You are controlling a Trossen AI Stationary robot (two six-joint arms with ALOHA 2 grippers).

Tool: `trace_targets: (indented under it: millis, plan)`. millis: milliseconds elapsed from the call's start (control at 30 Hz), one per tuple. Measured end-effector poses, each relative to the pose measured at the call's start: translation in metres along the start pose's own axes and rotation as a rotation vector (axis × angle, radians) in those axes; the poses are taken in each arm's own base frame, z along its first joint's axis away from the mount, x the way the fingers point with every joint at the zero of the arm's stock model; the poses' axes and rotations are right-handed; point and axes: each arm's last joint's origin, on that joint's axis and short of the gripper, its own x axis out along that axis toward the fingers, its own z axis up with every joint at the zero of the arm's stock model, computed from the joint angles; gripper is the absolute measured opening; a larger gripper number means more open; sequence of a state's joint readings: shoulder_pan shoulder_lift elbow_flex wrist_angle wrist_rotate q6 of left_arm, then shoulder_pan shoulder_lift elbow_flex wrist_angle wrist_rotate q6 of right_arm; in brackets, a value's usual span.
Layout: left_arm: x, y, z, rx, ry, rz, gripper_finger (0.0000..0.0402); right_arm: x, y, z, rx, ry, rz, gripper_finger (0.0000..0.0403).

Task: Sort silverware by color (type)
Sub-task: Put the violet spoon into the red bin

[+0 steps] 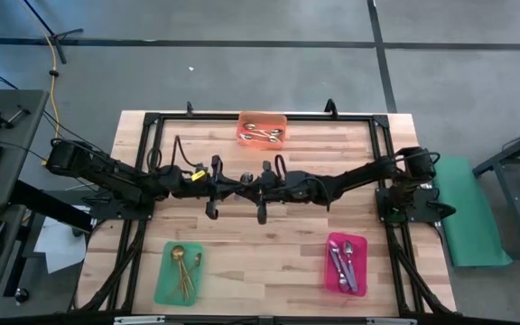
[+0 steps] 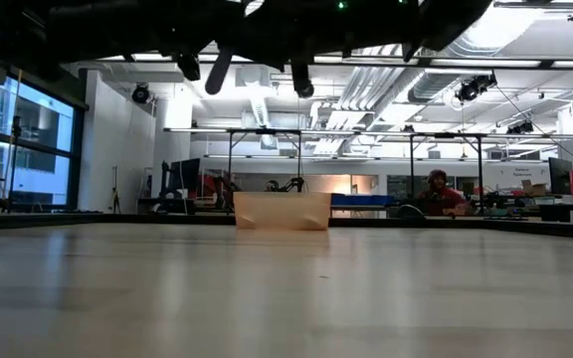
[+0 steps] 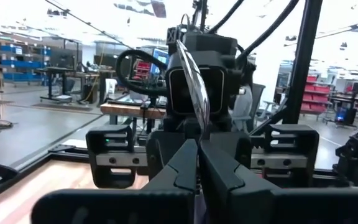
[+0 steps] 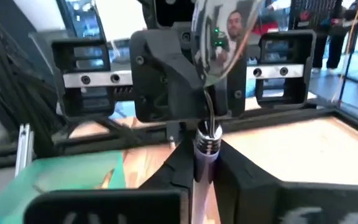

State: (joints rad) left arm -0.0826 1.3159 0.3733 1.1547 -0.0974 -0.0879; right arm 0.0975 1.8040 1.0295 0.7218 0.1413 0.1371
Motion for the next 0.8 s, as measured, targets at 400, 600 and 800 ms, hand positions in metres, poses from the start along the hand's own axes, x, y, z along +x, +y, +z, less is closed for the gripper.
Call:
trace_targets:
  millis: [400,600,800]
  plan:
    - [-0.022,0.005,-0.013,0.093,0.075,0.048,0.0047,-0.046,0.015,0.034,0.005,0.247,-0.137,0.0009]
    - [-0.043,0.009,-0.025,0.107,0.118,0.079,0.0047,-0.1,0.036,0.043,0.2,0.451,-0.252,0.0007]
    - [-0.049,0.009,-0.027,0.109,0.122,0.08,0.0047,-0.154,0.072,0.029,0.505,0.67,-0.386,0.0008]
